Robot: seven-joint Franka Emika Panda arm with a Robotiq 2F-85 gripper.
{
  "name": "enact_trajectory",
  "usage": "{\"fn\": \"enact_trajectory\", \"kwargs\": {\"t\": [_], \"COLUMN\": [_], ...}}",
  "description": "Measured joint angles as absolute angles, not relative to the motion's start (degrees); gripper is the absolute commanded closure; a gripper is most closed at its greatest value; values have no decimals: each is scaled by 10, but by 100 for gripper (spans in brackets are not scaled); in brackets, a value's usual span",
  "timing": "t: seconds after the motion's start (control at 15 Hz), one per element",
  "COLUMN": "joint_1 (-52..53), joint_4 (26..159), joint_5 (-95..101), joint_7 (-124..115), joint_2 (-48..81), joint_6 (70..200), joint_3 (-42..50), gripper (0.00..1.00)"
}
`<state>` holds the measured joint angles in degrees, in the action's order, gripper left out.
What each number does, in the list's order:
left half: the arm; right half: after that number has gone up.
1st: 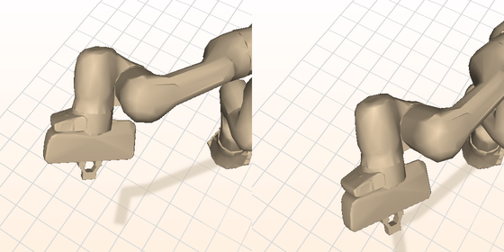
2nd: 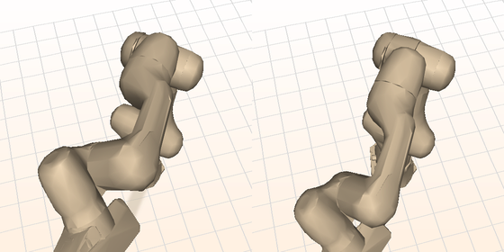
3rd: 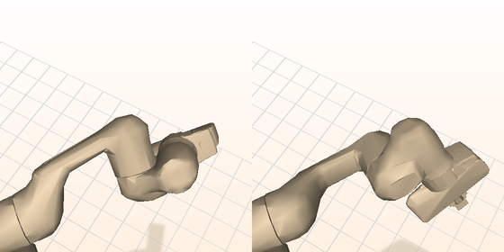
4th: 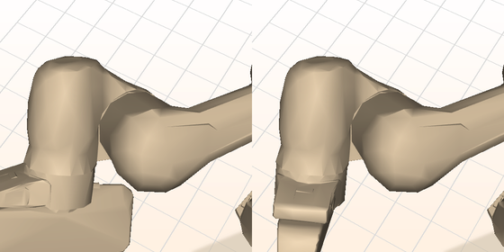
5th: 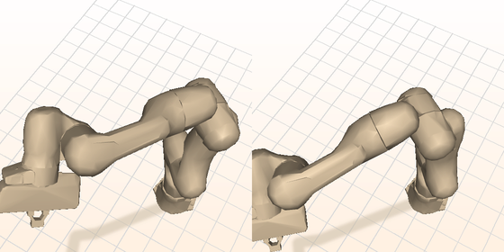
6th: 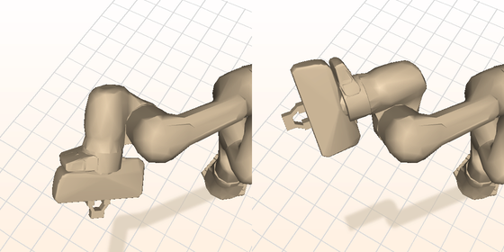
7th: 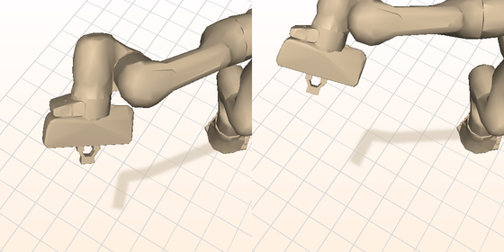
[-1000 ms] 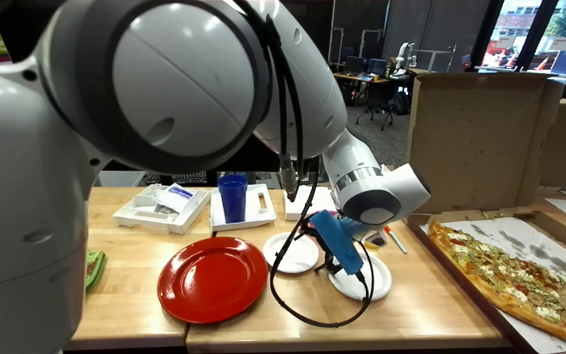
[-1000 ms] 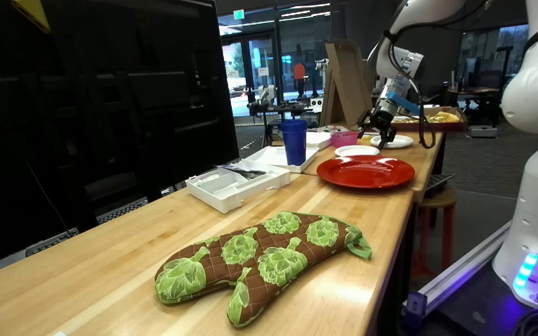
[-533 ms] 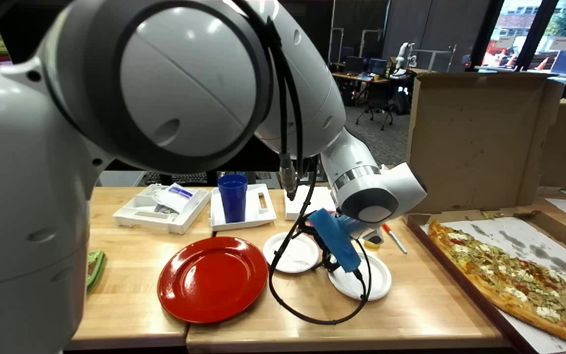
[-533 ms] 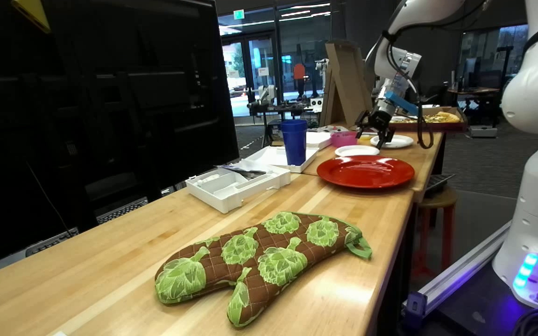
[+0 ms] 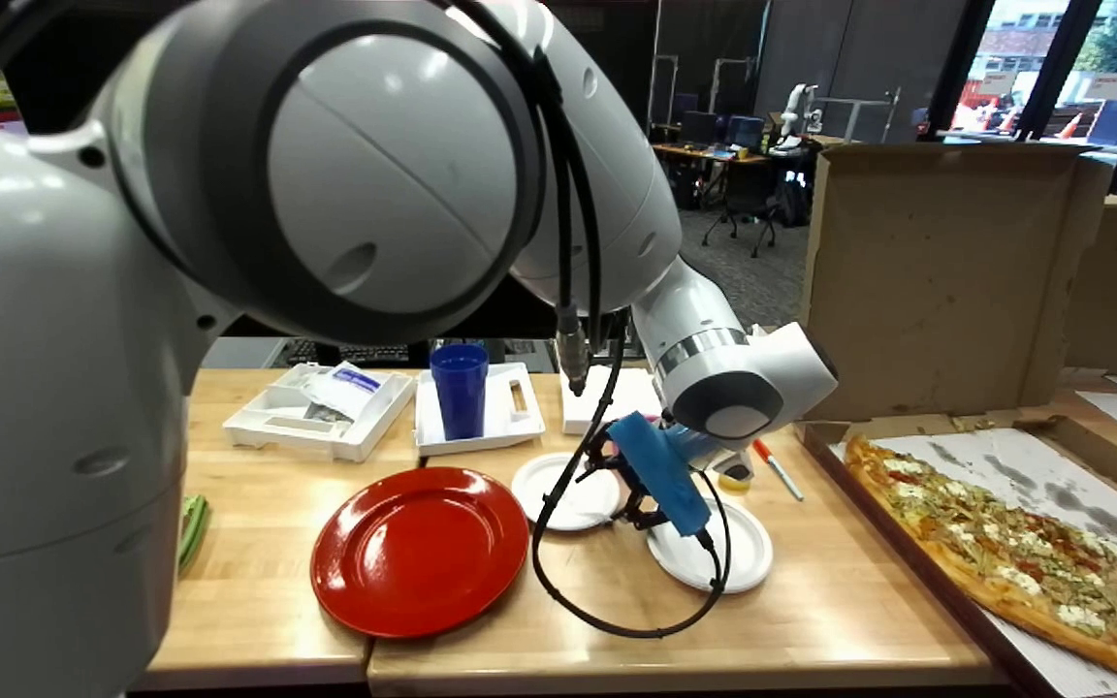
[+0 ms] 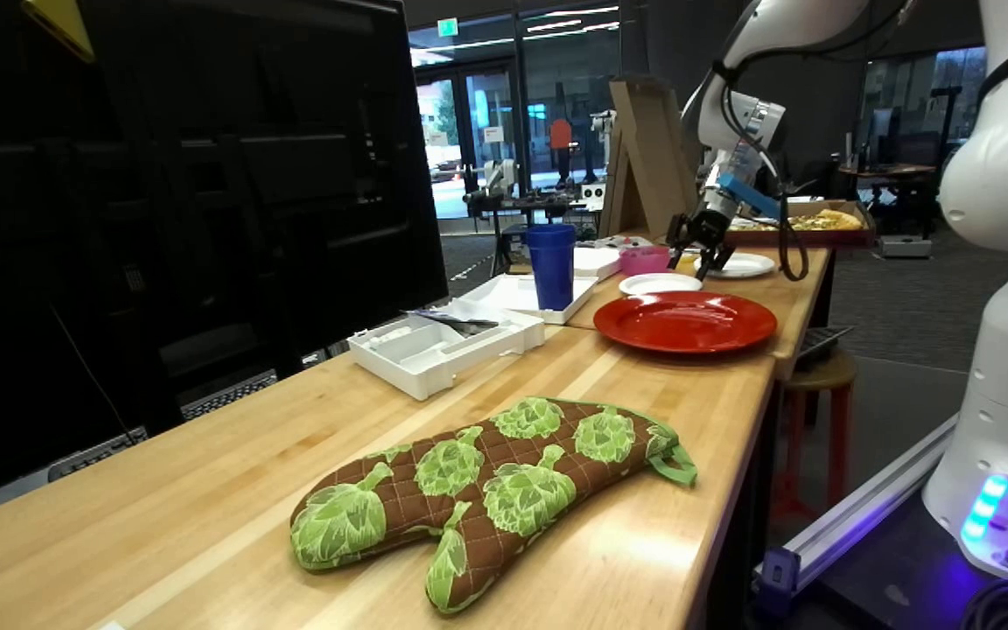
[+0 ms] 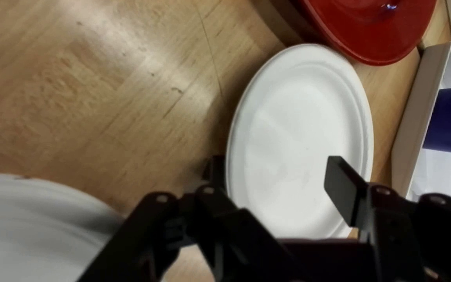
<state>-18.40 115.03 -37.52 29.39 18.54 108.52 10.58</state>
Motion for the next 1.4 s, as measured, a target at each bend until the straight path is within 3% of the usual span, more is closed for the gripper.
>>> {"fn": "enact_trajectory", "kwargs": {"t": [0.33, 1.4], "joint_1": [-188, -199], "joint_4": [1146, 1130], "joint_5": [-375, -375], "joint_7": [298, 350], "joint_2": [187, 162], "joint_6": [1085, 1033], "joint_3": [107, 109], "gripper": [100, 99]}}
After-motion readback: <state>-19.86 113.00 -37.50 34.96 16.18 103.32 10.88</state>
